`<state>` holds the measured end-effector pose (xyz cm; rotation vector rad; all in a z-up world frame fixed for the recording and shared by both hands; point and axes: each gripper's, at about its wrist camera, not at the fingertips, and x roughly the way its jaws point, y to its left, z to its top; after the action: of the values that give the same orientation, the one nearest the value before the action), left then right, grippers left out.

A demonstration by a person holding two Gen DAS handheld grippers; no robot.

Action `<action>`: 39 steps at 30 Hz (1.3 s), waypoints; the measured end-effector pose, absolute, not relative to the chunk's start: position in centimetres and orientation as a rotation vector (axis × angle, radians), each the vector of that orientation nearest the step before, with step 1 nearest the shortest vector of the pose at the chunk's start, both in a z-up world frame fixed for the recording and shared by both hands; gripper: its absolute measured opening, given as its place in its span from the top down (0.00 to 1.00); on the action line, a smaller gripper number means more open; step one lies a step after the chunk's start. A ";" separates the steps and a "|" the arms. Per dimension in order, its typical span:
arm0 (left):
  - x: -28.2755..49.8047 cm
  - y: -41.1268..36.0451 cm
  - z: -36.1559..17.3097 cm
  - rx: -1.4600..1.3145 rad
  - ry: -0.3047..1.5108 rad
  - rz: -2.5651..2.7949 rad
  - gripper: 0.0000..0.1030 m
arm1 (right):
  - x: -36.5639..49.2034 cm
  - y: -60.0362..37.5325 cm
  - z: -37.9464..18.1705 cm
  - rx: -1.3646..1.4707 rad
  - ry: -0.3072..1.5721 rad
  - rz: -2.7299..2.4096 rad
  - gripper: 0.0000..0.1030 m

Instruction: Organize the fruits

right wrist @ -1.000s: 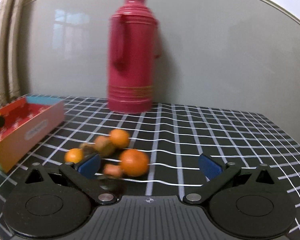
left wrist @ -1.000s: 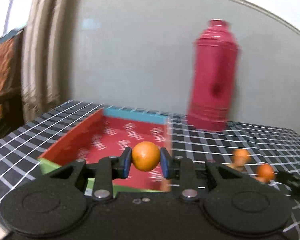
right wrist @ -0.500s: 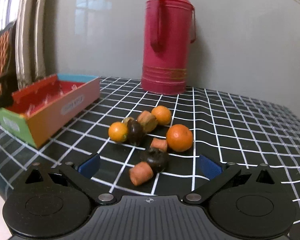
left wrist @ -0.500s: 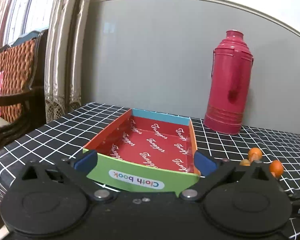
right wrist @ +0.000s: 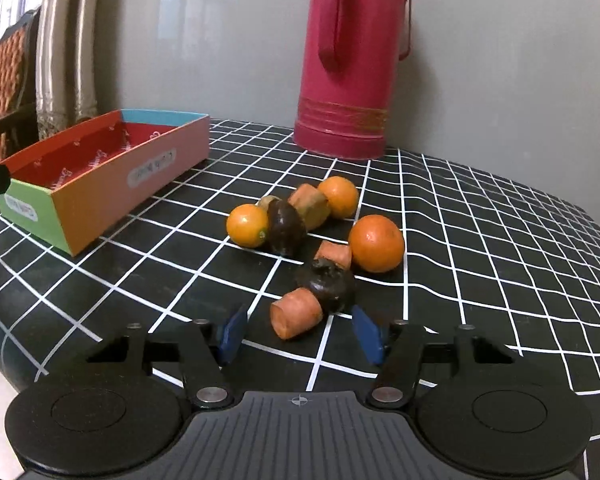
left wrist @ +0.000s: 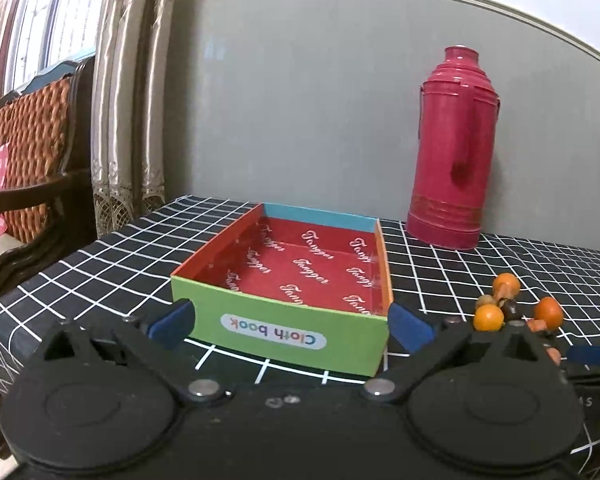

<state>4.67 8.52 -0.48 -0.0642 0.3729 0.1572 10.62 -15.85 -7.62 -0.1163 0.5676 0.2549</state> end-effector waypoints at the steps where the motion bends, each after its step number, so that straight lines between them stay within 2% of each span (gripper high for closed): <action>1: 4.7 8.7 -0.5 -0.068 0.375 0.156 0.06 | 10.7 -15.9 -7.6 -0.112 0.566 0.257 0.42; 4: 4.9 9.0 -0.6 -0.068 0.379 0.156 0.06 | 11.0 -15.9 -7.7 -0.097 0.581 0.260 0.48; 6: 4.9 9.3 -0.5 -0.070 0.376 0.158 0.06 | 11.1 -15.9 -7.5 -0.073 0.589 0.273 0.73; 12: 4.6 10.9 -0.4 -0.095 0.361 0.176 0.06 | 10.3 -14.9 -7.1 -0.114 0.535 0.280 0.73; 19: 3.9 13.3 -0.4 -0.103 0.356 0.229 0.06 | 9.5 -12.7 -4.7 -0.055 0.377 0.360 0.73; 31: 2.9 16.8 -1.1 -0.104 0.404 0.327 0.06 | 10.0 -2.7 -3.0 -0.034 0.208 0.560 0.73; 32: 2.9 16.9 -1.1 -0.108 0.402 0.330 0.06 | 10.1 -2.2 -3.2 -0.041 0.201 0.563 0.65; 33: 2.9 16.8 -1.0 -0.114 0.401 0.330 0.06 | 10.1 -1.7 -3.6 -0.056 0.197 0.551 0.31; 34: 2.9 16.8 -0.9 -0.122 0.401 0.324 0.06 | 9.8 -1.6 -3.7 -0.059 0.174 0.537 0.15; 35: 3.0 16.6 -0.8 -0.129 0.400 0.322 0.06 | 9.3 -1.9 -3.6 -0.041 0.136 0.545 0.05; 39: 3.2 15.7 -0.4 -0.162 0.388 0.284 0.06 | 8.1 -3.7 -3.3 -0.038 0.079 0.514 0.04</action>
<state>3.22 15.71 -0.36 -0.1616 0.3880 0.2837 8.09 -3.75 -3.31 -0.0375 0.0789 0.5143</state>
